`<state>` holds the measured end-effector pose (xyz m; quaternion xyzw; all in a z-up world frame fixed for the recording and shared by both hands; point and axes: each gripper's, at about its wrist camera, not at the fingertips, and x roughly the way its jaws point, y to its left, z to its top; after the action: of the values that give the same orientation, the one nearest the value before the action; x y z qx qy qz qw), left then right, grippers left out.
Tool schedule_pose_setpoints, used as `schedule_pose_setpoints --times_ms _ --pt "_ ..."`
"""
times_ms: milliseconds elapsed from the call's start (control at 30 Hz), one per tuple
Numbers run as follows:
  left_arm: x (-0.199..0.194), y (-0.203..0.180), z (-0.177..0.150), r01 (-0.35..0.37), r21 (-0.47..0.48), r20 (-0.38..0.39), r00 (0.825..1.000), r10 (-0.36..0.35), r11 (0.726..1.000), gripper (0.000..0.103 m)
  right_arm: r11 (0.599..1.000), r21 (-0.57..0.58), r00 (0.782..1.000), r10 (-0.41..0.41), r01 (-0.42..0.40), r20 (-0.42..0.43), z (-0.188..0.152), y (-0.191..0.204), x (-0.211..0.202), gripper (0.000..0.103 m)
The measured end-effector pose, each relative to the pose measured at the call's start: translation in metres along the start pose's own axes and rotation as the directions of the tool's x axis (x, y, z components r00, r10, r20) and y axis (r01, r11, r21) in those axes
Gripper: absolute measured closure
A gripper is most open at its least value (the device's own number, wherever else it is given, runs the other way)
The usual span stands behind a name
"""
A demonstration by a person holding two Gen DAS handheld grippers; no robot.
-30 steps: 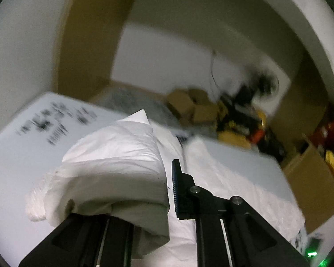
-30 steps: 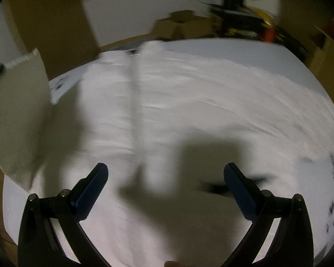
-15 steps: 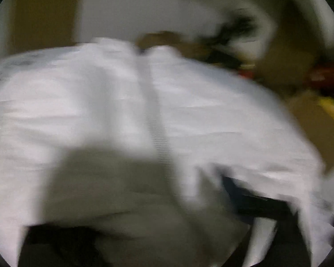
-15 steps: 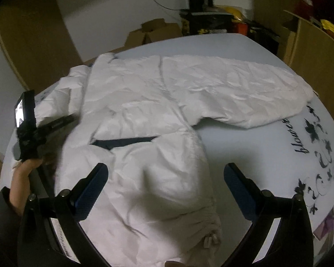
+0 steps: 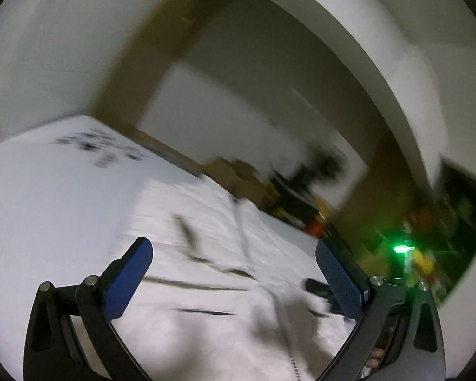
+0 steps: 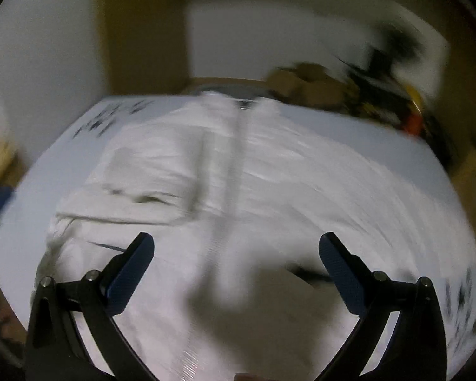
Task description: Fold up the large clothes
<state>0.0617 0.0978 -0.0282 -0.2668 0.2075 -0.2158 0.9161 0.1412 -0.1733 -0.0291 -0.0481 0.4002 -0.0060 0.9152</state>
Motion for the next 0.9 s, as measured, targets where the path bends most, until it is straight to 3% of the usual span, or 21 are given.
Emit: schedule_pose_setpoints --times_ms 133,300,333,367,433,467,533,700,800,900 --pt "-0.036 0.027 0.004 -0.044 -0.056 0.004 0.999 0.044 0.997 0.0 0.981 -0.19 0.999 0.018 -0.026 -0.046 0.033 0.092 0.049 0.0" --pt "-0.061 0.049 0.005 -0.093 -0.057 -0.014 0.996 0.093 0.994 0.0 0.957 -0.289 0.985 -0.038 -0.012 -0.166 0.053 0.149 0.118 0.003" --pt "-0.063 0.052 0.003 -0.101 -0.054 -0.017 0.995 0.1 0.993 0.0 0.953 -0.303 0.983 -0.063 0.008 -0.172 0.055 0.155 0.128 0.016" --pt "-0.064 0.055 0.002 -0.105 -0.052 -0.027 0.994 0.104 0.993 0.0 0.946 -0.322 0.979 -0.092 0.03 -0.18 0.057 0.159 0.14 0.041" --pt "-0.059 0.061 -0.001 -0.105 -0.066 -0.051 0.993 0.102 0.992 0.0 0.94 -0.337 0.97 -0.131 0.055 -0.206 0.058 0.158 0.153 0.057" --pt "-0.056 0.064 -0.002 -0.1 -0.08 -0.063 0.993 0.095 0.992 0.0 0.939 -0.338 0.967 -0.139 0.061 -0.214 0.058 0.154 0.156 0.073" --pt "-0.052 0.066 -0.003 -0.097 -0.091 -0.073 0.993 0.09 0.991 0.0 0.942 -0.325 0.965 -0.156 0.081 -0.21 0.06 0.143 0.152 0.083" --pt "-0.038 0.071 -0.009 -0.112 -0.11 -0.118 0.988 0.099 0.988 0.0 0.997 -0.05 0.985 0.051 -0.06 -0.163 0.082 0.073 0.101 0.085" --pt "-0.031 0.069 -0.012 -0.114 -0.111 -0.135 0.986 0.099 0.987 0.0 0.981 0.144 0.983 0.144 -0.127 -0.113 0.087 0.01 0.078 0.085" --pt "-0.027 0.064 -0.014 -0.113 -0.101 -0.148 0.984 0.098 0.988 0.0 0.947 0.303 0.99 0.126 -0.102 -0.061 0.076 -0.056 0.067 0.083"
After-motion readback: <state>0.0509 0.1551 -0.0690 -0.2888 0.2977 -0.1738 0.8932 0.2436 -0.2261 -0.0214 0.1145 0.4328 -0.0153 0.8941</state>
